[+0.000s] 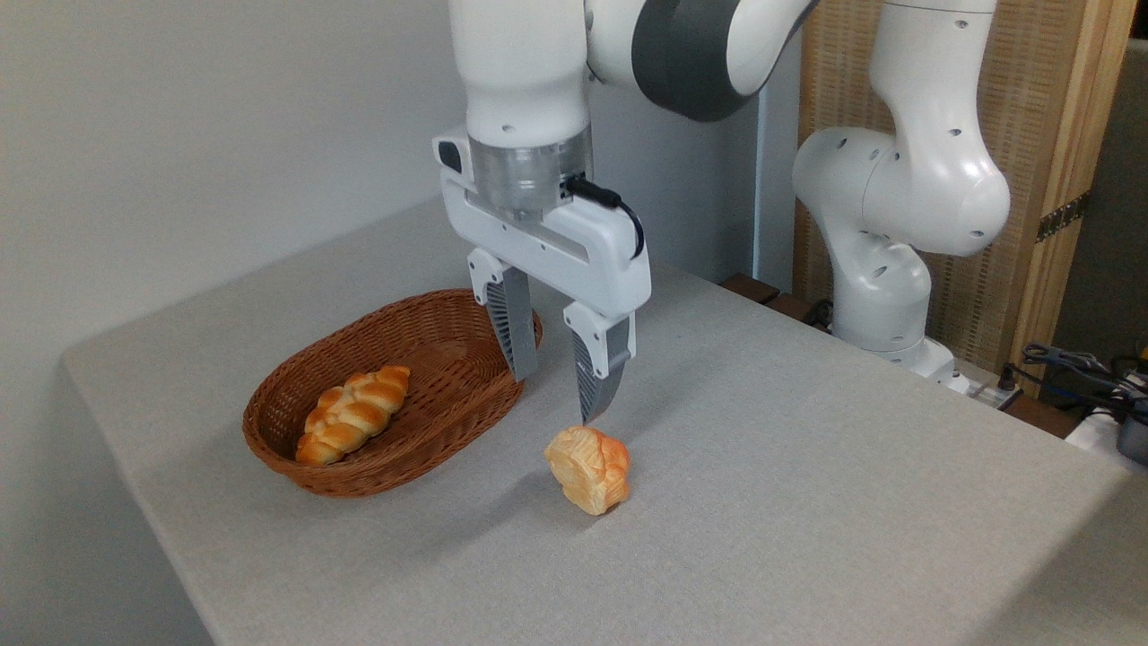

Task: Put bread into the basket
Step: 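Move the open gripper over the round bread roll and lower it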

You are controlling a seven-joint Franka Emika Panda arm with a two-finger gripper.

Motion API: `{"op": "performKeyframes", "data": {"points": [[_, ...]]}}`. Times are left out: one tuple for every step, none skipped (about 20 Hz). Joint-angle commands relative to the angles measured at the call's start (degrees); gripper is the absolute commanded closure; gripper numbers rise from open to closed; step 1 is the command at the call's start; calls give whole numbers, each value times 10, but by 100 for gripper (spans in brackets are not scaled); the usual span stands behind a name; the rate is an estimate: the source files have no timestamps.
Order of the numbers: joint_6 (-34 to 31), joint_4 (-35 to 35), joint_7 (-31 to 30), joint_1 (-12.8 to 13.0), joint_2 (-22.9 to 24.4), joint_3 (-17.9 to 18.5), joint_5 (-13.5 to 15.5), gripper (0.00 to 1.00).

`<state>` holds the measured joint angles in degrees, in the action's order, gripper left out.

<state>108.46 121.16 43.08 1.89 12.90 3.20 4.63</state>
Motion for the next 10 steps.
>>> {"op": "performKeyframes", "data": {"points": [[46,49,6,6,15,8,3,0],[52,54,6,6,14,8,3,0],[60,63,8,6,13,8,3,0],[75,77,9,6,13,8,2,0],[93,86,8,6,13,8,2,0],[100,93,9,6,13,8,2,0],[100,95,9,6,13,8,1,0],[100,96,9,6,13,8,1,0],[100,96,9,6,12,8,1,0],[101,96,11,6,11,8,1,0]]}}
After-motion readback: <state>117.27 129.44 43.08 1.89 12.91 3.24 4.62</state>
